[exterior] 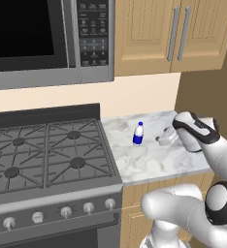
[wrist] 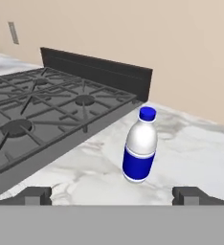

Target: Take the bottled waters from the counter and place them in the freezer to freeze. Close the freezer door after placing the bottles.

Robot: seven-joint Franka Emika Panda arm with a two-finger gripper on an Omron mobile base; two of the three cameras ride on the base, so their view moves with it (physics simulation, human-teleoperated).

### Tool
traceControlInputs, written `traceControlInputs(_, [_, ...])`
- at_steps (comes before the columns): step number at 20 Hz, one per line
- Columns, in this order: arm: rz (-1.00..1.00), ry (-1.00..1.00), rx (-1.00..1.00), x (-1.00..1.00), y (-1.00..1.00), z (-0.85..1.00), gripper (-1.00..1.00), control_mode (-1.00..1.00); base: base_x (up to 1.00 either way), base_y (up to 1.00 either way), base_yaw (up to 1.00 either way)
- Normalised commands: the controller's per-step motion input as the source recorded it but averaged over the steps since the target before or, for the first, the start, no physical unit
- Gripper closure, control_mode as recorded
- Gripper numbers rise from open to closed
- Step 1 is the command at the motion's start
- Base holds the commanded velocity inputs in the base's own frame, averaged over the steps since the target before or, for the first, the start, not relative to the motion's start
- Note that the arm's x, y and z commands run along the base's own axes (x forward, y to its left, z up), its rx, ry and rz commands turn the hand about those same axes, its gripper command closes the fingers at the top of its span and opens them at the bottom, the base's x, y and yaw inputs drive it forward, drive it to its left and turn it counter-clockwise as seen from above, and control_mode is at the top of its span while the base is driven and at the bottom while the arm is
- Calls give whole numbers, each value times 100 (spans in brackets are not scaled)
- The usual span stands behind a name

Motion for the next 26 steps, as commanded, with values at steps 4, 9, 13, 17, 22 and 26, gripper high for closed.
traceControlInputs(4, [6, -15, 0, 19, 3, -23, -100, -100, 0, 0, 0])
traceControlInputs(9, [16, -12, -1, 4, 7, -3, -100, -100, 0, 0, 0])
traceControlInputs(13, [12, 0, -1, 18, 7, 0, -100, -100, 0, 0, 0])
traceControlInputs(17, [9, 0, 0, 28, 1, 0, -100, -100, 0, 0, 0])
traceControlInputs(22, [6, 0, 0, 29, 1, 0, -100, -100, 0, 0, 0])
traceControlInputs(26, [6, 0, 0, 22, 0, 0, -100, -100, 0, 0, 0])
